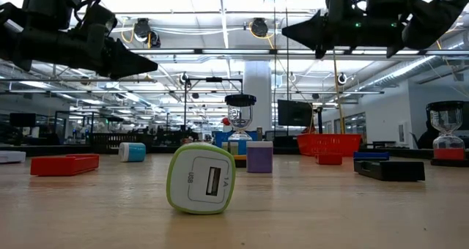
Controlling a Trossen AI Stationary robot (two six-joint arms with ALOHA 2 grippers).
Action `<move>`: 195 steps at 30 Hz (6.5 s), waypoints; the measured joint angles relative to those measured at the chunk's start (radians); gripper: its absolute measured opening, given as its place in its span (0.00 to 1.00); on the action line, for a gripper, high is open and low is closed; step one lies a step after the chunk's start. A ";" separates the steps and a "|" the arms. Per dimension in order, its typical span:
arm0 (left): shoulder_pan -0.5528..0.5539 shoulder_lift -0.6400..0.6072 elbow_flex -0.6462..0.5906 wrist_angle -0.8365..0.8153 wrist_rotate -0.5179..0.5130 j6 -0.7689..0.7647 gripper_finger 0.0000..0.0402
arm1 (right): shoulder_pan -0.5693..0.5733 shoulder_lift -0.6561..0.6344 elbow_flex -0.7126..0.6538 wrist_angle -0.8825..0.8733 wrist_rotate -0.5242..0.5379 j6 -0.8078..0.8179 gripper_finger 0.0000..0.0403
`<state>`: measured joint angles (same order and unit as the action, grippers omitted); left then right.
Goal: Pick & Place Office items
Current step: Put the white digital clock into the blue basket
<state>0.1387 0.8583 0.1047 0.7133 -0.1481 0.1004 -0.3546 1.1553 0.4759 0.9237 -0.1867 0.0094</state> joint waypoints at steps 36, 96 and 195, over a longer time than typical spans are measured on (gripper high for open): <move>-0.133 0.051 0.319 -0.635 -0.180 -0.230 0.01 | 0.023 0.000 0.000 0.006 0.001 -0.056 0.02; -0.399 0.614 0.887 -1.755 0.035 -0.984 0.63 | 0.023 0.001 0.001 0.006 0.001 -0.055 0.02; -0.482 0.507 0.553 -1.688 0.109 -1.095 0.38 | 0.023 0.000 0.001 0.006 0.001 -0.055 0.02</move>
<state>-0.3436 1.3653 0.6572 -0.9746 -0.0388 -0.9945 -0.3321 1.1557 0.4767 0.9298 -0.1852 -0.0456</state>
